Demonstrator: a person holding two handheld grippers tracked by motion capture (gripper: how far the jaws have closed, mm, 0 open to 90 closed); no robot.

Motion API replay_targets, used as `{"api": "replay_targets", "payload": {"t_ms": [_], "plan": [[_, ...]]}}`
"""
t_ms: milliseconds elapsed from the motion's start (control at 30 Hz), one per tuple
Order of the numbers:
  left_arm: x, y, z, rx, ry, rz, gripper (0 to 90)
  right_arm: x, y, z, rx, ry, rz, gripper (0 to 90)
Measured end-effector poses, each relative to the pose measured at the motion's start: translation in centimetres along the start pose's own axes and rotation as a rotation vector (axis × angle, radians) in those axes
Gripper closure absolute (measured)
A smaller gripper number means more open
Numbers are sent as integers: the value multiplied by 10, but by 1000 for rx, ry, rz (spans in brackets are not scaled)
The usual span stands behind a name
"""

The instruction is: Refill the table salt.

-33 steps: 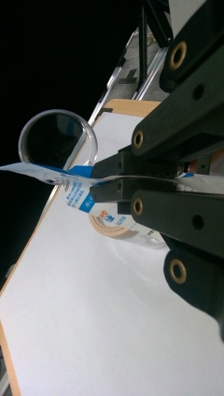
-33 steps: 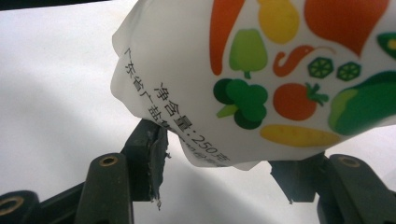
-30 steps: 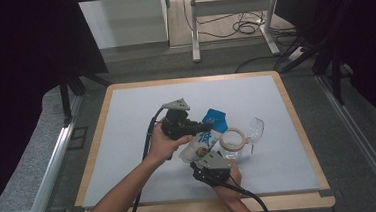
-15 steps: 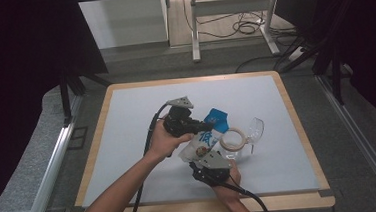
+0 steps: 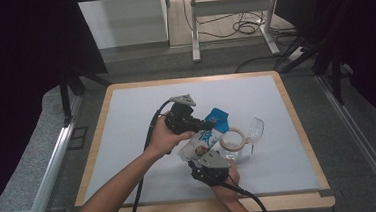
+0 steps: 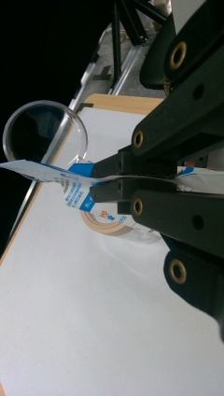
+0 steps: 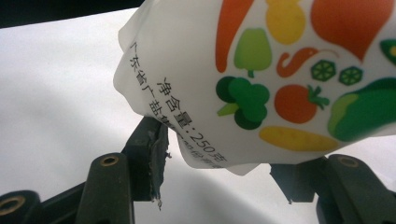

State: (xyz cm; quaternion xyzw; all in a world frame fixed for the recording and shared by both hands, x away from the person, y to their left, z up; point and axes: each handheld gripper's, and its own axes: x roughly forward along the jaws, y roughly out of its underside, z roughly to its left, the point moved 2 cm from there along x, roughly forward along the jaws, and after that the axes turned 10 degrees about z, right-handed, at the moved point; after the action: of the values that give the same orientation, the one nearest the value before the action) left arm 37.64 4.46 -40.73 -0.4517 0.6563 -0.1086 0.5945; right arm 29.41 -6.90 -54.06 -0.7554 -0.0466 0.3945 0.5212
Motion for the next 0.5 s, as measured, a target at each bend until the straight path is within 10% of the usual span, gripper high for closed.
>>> {"api": "replay_targets", "payload": {"t_ms": [500], "plan": [[9, -10, 1, 4, -4, 58, 900, 0, -1, -1, 12, -6, 6, 435]]}}
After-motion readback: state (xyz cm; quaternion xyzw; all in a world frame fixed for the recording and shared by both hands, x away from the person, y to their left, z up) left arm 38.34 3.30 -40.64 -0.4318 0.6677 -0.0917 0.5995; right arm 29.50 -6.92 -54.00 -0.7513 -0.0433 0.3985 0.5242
